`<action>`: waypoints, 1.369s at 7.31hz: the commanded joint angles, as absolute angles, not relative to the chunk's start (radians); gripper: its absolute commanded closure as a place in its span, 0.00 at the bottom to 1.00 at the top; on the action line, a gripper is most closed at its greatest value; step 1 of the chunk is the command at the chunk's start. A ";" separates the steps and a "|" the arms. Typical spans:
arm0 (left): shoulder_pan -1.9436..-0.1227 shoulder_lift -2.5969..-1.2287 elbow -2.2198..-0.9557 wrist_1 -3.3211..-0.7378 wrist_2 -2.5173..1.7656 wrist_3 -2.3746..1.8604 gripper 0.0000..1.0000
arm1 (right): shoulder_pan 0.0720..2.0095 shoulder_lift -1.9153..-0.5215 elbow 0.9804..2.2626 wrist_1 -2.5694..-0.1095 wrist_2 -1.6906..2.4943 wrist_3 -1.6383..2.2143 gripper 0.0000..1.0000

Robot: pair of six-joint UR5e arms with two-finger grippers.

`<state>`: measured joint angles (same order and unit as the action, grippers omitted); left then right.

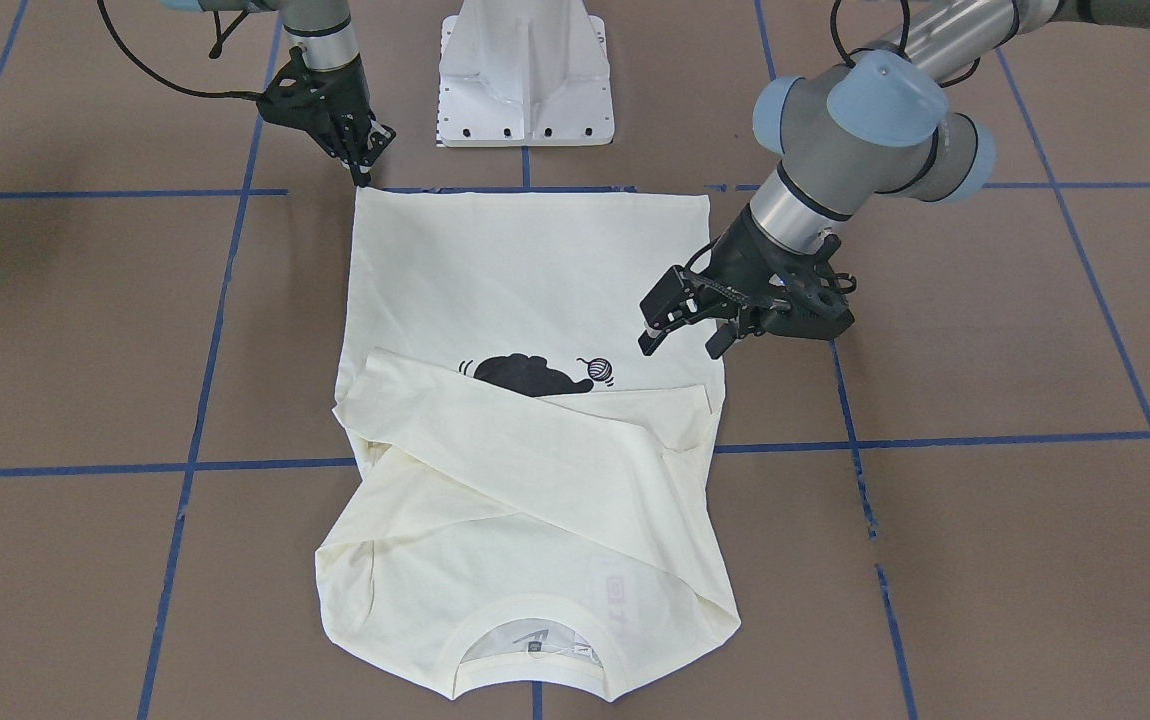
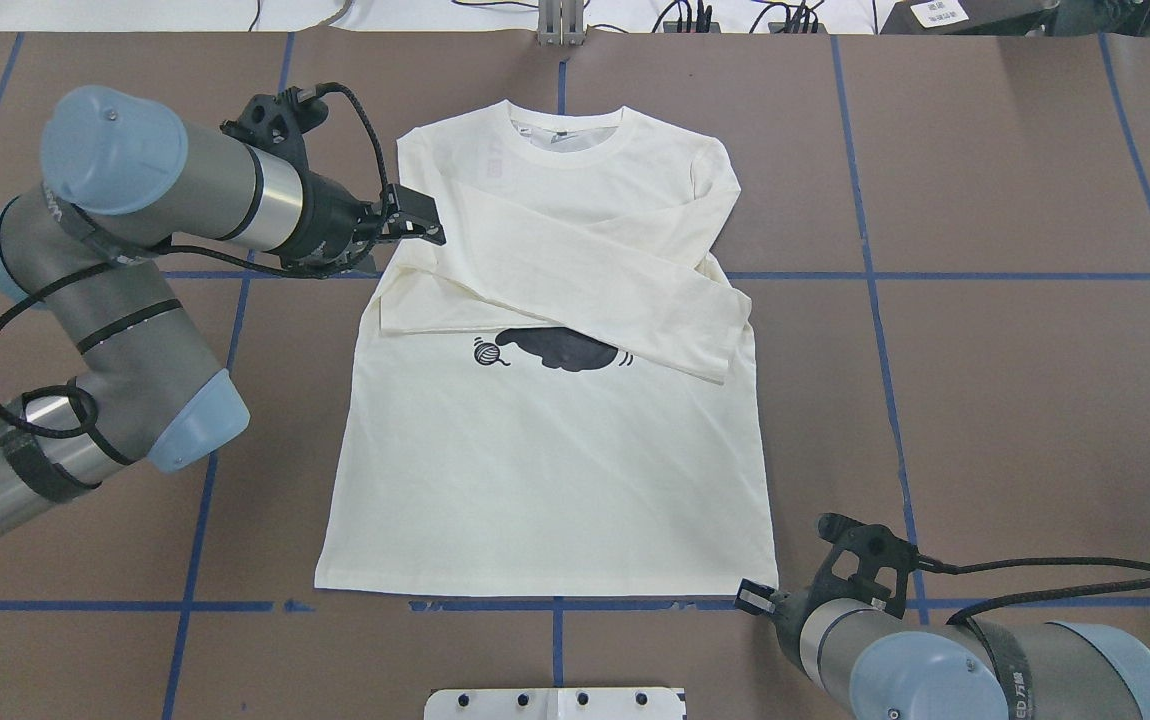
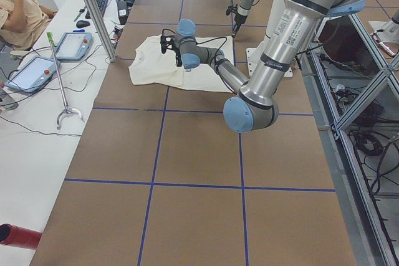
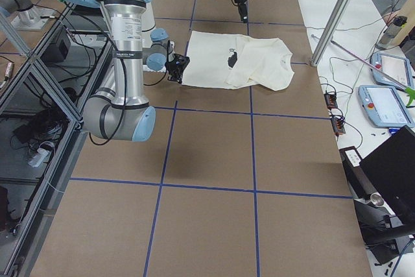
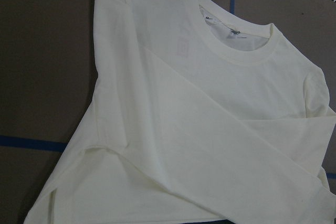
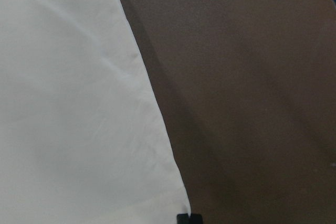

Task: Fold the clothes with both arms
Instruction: 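Release the sleeve and move the left gripper down to the hem corner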

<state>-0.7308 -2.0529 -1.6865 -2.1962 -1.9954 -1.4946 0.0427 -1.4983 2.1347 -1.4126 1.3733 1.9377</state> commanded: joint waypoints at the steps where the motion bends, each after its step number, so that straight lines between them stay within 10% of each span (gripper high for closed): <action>1: -0.600 -1.894 -1.825 -2.194 -1.872 -1.574 0.06 | 0.041 -1.497 2.141 -1.413 1.376 1.937 1.00; 10: -0.193 -1.726 -2.025 -1.815 -1.614 -1.856 0.17 | 0.038 -1.497 2.155 -1.411 1.373 1.937 1.00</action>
<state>-0.2018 -1.7280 -2.0300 -1.8246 -1.6157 -1.8494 0.0387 -1.4944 2.1552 -1.4112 1.3761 1.9374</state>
